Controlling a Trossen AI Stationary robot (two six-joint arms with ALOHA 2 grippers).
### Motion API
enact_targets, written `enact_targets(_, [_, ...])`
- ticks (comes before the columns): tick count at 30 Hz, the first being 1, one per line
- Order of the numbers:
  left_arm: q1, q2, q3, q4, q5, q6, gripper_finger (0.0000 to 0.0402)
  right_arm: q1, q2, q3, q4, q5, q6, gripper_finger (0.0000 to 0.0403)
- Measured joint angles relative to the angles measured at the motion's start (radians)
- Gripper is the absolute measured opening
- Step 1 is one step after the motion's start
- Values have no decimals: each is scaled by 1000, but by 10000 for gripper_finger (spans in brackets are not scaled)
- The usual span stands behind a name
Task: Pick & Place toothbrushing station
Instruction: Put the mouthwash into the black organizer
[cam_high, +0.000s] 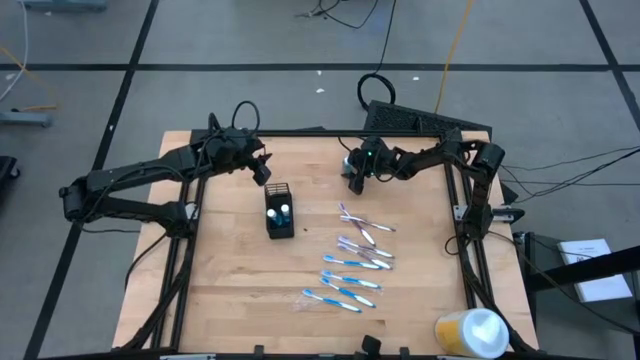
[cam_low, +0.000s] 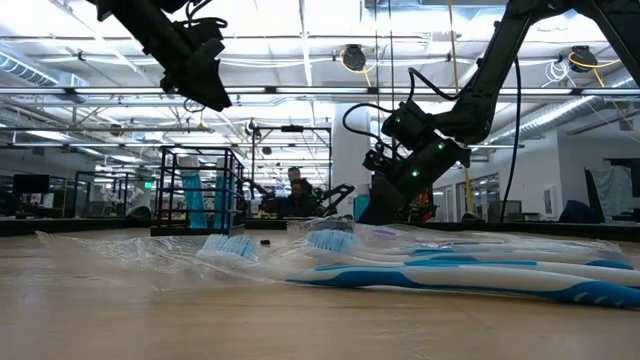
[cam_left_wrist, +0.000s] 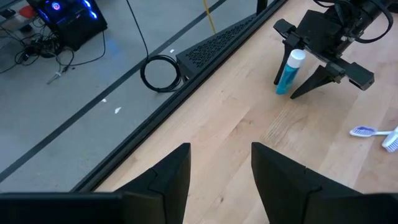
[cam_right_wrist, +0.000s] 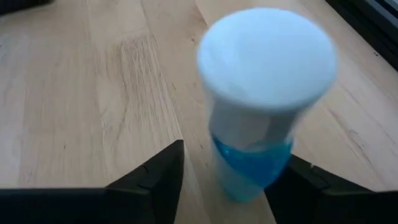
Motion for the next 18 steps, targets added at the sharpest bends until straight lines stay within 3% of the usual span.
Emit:
enact_targets(11, [0, 0, 0, 2, 6, -24, 173, 2, 0, 0, 0, 1, -3, 114])
enact_targets(18, [-9, 25, 3, 105, 183, -57, 172, 28, 0, 0, 5, 0, 8, 86])
